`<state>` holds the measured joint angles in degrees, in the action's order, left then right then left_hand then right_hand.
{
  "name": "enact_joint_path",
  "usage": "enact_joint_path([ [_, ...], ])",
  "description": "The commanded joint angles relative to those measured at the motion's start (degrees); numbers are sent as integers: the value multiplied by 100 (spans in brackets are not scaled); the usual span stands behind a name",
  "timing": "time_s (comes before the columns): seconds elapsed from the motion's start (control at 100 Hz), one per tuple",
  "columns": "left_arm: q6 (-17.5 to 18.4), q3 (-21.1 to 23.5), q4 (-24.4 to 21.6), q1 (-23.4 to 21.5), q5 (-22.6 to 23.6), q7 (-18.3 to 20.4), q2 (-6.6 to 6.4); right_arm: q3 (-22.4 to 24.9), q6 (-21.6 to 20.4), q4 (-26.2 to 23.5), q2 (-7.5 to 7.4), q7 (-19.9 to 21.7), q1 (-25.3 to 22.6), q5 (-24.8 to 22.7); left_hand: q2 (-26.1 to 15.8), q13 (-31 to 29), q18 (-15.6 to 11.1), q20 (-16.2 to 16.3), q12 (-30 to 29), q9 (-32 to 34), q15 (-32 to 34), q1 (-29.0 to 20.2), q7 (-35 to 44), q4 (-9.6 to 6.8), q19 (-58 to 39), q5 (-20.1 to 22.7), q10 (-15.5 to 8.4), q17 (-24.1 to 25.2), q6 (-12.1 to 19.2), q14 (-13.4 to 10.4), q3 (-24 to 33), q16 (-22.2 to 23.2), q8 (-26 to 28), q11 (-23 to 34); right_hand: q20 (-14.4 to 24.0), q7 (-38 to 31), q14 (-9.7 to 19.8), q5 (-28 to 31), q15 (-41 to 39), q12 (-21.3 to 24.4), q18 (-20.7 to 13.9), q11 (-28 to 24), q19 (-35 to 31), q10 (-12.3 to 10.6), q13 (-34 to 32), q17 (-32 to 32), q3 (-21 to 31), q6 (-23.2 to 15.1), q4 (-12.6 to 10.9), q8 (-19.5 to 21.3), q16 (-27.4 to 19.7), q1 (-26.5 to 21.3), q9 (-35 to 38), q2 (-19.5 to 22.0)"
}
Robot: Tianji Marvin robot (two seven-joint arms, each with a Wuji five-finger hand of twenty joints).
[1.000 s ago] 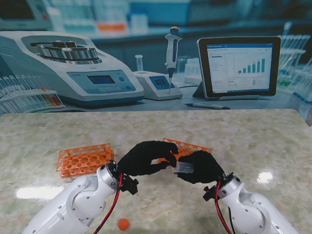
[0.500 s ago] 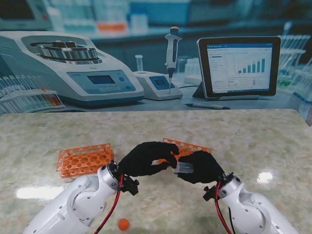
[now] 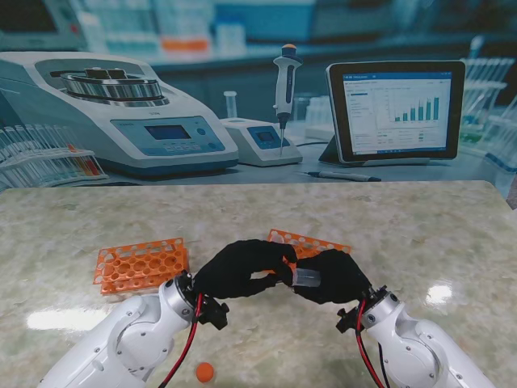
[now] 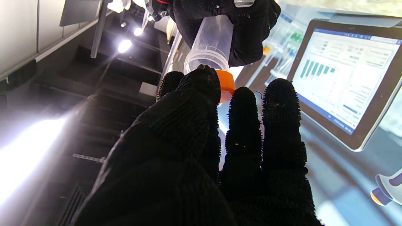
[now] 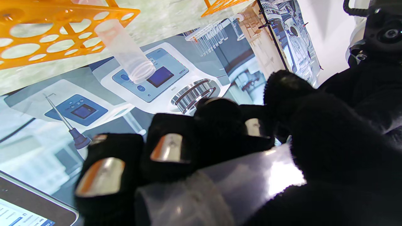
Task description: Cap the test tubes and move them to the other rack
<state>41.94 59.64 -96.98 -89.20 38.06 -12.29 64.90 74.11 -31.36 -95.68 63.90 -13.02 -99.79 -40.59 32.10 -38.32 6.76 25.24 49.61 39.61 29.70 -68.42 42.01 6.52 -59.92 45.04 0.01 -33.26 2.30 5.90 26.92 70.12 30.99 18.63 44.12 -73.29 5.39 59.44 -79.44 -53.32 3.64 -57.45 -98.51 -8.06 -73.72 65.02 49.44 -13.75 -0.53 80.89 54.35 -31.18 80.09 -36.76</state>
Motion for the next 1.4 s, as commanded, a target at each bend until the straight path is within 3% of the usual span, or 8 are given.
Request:
enact_joint_path([
  [0.0,37,-12,-60,-24,19,34,-6,-30,33,3,17,-2,-21,4,-187,-127,14,-113,227,111,26,-554,-42,-210,142,75,59,-69,-9,-246,316,25,-65,170,-39,-333,414,217,-475,-79,-32,-6,-326,14,-200,132,80,-250,-60,238,101,-229,240,98],
  [1.39,-75,-496,356,385,-273,136,35,-122,75,74,51,-204,35,-40,-222,-106,-99,-144,214,119,211,-555,-87,-255,80,-50,81,-119,140,-267,114,-231,-87,145,-46,-331,416,205,-455,-86,-33,20,-305,4,-201,129,58,-269,-39,251,93,-232,239,117],
])
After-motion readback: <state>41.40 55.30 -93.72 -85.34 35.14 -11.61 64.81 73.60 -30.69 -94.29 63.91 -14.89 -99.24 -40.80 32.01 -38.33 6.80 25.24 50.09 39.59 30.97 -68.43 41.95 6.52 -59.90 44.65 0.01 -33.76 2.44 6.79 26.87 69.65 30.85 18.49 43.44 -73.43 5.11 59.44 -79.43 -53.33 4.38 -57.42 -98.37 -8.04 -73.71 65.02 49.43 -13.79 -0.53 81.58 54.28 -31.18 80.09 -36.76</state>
